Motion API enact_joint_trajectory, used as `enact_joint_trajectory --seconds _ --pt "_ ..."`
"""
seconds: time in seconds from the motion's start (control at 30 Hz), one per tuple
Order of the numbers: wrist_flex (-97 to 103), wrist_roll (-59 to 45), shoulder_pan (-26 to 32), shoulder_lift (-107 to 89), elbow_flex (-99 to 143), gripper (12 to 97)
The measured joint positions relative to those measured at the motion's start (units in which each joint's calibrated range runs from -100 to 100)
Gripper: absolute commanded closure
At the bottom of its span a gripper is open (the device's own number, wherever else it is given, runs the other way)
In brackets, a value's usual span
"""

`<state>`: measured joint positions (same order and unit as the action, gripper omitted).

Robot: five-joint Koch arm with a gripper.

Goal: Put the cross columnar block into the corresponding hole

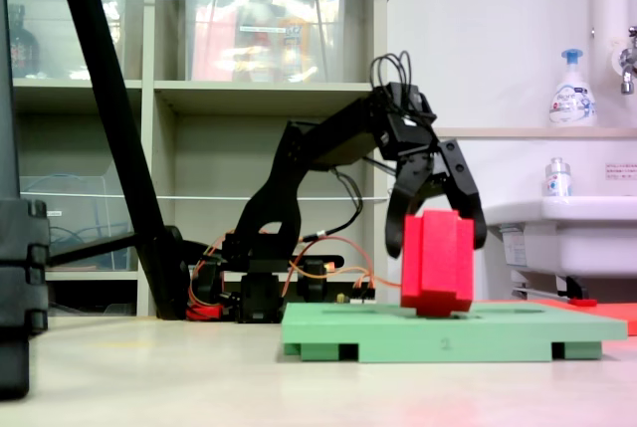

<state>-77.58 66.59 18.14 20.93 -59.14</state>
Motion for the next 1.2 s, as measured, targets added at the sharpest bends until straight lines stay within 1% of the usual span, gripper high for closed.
enact_joint_trajectory --seconds 0.83,1.1,1.2 --pt "1.6 -0.1 -0.1 9.0 -2.1 68.6" --pt "1.7 -0.1 -0.5 12.0 -3.9 65.0" --pt "3.1 -0.2 -0.8 14.5 -6.1 62.0"
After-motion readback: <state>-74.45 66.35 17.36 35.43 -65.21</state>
